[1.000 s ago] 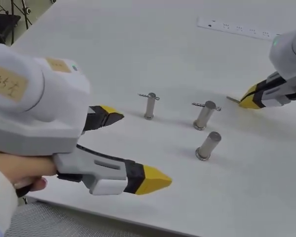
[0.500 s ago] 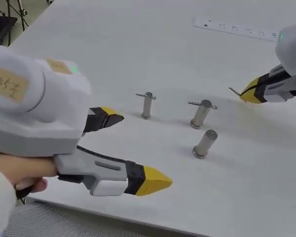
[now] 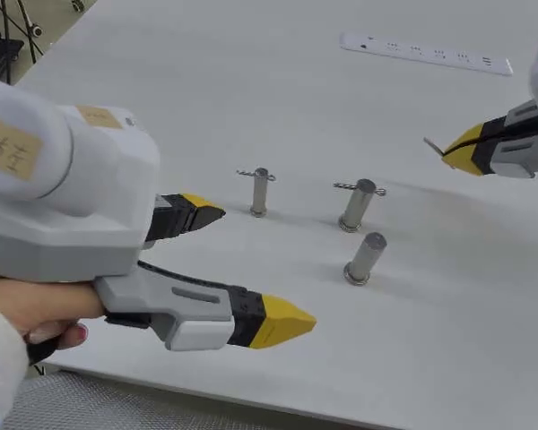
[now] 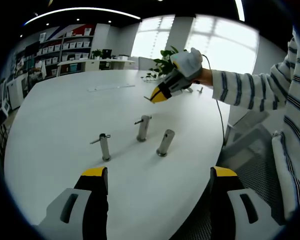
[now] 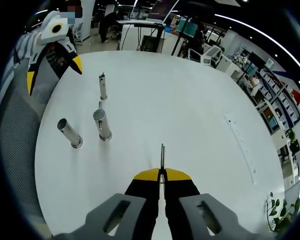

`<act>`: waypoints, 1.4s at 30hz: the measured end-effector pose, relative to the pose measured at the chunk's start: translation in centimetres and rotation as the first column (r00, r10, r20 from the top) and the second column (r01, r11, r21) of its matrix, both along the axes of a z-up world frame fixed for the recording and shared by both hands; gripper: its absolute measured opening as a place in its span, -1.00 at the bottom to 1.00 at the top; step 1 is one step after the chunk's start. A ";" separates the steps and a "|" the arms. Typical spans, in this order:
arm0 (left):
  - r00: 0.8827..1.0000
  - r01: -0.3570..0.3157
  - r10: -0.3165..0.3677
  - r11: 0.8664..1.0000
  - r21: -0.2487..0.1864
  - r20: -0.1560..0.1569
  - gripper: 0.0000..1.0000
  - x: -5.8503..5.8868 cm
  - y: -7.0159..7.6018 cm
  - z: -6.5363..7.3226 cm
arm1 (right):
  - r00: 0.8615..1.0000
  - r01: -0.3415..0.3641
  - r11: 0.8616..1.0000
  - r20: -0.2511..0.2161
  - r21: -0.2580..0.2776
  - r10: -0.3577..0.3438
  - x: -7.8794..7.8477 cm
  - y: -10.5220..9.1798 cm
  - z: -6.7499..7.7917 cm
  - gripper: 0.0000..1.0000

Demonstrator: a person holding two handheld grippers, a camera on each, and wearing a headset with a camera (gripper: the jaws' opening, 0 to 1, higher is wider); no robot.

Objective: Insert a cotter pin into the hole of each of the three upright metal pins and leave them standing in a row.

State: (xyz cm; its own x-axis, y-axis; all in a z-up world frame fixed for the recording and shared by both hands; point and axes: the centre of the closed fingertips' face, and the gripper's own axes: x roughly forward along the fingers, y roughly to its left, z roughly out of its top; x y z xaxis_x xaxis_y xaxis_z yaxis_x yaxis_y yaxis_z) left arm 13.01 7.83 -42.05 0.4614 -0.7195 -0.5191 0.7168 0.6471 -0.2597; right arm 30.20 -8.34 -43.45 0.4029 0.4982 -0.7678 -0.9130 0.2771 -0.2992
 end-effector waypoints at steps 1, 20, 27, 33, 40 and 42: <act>1.000 -0.002 0.002 1.000 -0.004 -0.001 0.64 0.1 0.0 0.1 | 1.000 -0.002 1.000 0.008 0.009 0.002 -0.3 0.1 0.4 -1.00; 1.000 -0.011 0.010 0.998 -0.069 -0.006 0.52 1.6 -1.5 1.3 | 0.993 -0.066 0.994 0.102 0.084 0.057 -4.9 2.6 4.1 -1.00; 1.000 0.002 -0.002 0.996 -0.092 0.004 0.47 2.5 -2.7 2.2 | 0.985 -0.108 0.990 0.141 0.088 0.095 -6.8 3.8 5.1 -1.00; 1.000 0.008 -0.008 0.990 -0.139 0.001 0.33 3.3 -3.9 3.1 | 0.979 -0.140 0.984 0.164 0.106 0.122 -8.3 5.1 5.5 -1.00; 0.999 0.013 -0.021 0.982 -0.191 -0.041 0.10 3.6 -5.2 3.7 | 0.968 -0.192 0.976 0.181 0.105 0.172 -9.9 6.7 5.1 -1.00; 0.998 0.009 -0.022 0.977 -0.211 -0.056 0.03 3.8 -5.3 3.8 | 0.968 -0.200 0.974 0.175 0.105 0.180 -10.6 7.2 4.9 -1.00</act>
State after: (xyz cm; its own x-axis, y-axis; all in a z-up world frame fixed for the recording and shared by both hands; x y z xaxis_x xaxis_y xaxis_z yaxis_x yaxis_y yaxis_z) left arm 16.85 2.53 -38.24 0.4232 -0.8222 -0.3806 0.7063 0.5625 -0.4299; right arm 19.57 -1.17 -38.59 0.4063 0.6627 -0.6291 -0.8940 0.1462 -0.4234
